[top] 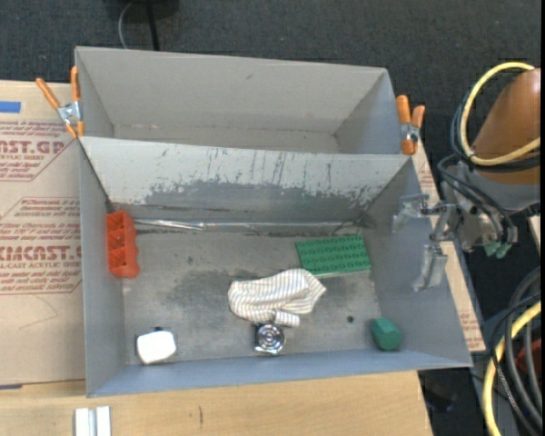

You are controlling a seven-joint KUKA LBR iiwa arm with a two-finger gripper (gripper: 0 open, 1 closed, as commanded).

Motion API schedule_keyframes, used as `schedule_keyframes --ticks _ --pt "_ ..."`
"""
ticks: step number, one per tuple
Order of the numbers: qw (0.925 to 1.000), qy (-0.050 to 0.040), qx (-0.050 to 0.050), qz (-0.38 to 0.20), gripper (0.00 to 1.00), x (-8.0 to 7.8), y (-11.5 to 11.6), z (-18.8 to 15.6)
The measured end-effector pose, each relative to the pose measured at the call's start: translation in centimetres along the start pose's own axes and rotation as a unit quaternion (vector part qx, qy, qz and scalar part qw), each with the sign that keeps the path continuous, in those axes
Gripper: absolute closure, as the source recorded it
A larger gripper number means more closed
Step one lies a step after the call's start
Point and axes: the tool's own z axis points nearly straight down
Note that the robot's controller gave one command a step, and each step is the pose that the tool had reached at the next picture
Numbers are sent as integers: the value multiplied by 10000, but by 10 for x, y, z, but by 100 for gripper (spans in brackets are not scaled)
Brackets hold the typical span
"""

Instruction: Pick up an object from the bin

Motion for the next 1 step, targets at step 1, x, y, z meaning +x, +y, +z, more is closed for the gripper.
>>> schedule_keyframes --ticks 1 --pt "10000 -38 8 -7 0 -2 1 -4"
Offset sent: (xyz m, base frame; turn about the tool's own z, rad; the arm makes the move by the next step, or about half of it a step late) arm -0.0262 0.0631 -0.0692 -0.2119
